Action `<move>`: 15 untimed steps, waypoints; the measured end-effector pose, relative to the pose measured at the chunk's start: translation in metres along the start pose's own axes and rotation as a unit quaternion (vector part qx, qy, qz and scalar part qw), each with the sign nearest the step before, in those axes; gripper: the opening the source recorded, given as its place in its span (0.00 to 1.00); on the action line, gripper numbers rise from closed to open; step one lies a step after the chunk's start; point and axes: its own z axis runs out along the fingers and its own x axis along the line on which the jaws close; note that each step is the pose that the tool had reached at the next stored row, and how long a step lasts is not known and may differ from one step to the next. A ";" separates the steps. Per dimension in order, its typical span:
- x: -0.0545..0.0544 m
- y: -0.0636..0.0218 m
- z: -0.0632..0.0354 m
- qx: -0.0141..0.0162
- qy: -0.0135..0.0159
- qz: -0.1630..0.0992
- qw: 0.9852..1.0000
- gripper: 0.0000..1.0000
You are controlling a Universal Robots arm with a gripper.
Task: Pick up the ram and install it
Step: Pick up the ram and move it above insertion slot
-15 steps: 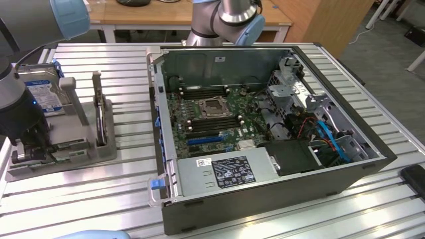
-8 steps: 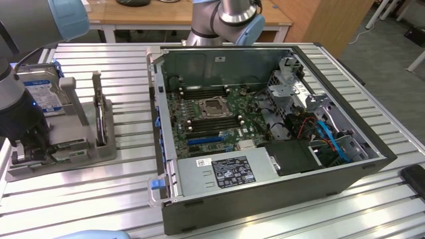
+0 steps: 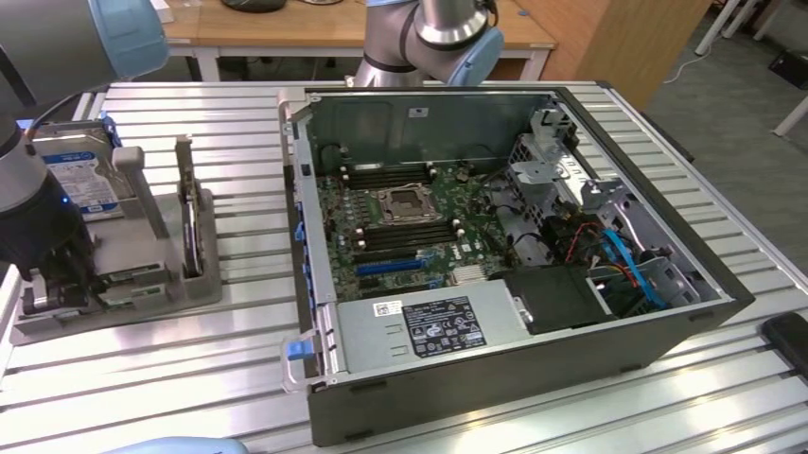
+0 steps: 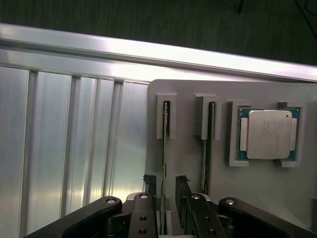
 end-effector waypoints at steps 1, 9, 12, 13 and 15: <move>0.000 0.0001 0.0004 0.000 0.000 0.000 1.000 0.30; 0.000 0.0012 0.0036 0.003 0.000 0.000 1.000 0.30; 0.000 0.0016 0.0043 0.005 0.001 0.000 1.000 0.30; 0.000 0.0017 0.0045 0.005 0.001 0.000 1.000 0.30; 0.000 0.0019 0.0052 0.006 0.001 0.000 1.000 0.30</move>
